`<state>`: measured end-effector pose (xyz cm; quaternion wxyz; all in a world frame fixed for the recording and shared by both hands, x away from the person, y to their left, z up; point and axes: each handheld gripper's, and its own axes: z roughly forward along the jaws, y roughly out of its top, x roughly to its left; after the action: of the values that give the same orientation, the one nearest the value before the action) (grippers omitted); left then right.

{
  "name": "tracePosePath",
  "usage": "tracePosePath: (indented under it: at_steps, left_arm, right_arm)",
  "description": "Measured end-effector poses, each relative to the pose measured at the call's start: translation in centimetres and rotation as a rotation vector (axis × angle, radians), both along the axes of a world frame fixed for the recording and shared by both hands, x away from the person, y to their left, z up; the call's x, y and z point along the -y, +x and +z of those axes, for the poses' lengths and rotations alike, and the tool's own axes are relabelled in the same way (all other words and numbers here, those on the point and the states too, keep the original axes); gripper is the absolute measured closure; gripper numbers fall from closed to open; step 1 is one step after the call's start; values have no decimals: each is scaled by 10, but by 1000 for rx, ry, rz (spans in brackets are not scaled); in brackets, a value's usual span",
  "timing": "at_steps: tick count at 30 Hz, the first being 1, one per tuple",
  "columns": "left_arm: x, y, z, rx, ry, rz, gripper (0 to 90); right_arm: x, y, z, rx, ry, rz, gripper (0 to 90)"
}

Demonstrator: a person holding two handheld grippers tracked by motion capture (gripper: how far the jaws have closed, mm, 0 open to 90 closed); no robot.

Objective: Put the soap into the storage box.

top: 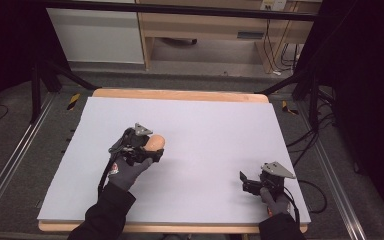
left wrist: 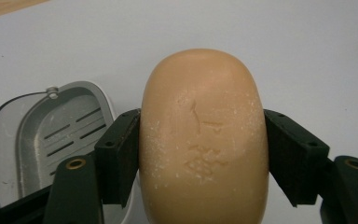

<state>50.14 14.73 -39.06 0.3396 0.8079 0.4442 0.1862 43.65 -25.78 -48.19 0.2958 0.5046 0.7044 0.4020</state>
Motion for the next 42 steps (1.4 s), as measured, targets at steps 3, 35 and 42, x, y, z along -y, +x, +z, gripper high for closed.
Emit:
tracePosePath:
  at_steps: [3,35,42]
  left_arm:
    - [-4,2,2,2,2,12,320]
    - [-39,36,-1,-9,-19,131,320]
    - [-47,40,-3,-15,-14,145,320]
  right_arm:
    - [0,0,0,-4,6,-1,29]
    - [-1,0,0,-4,8,2,30]
    - [-1,0,0,-4,8,2,30]
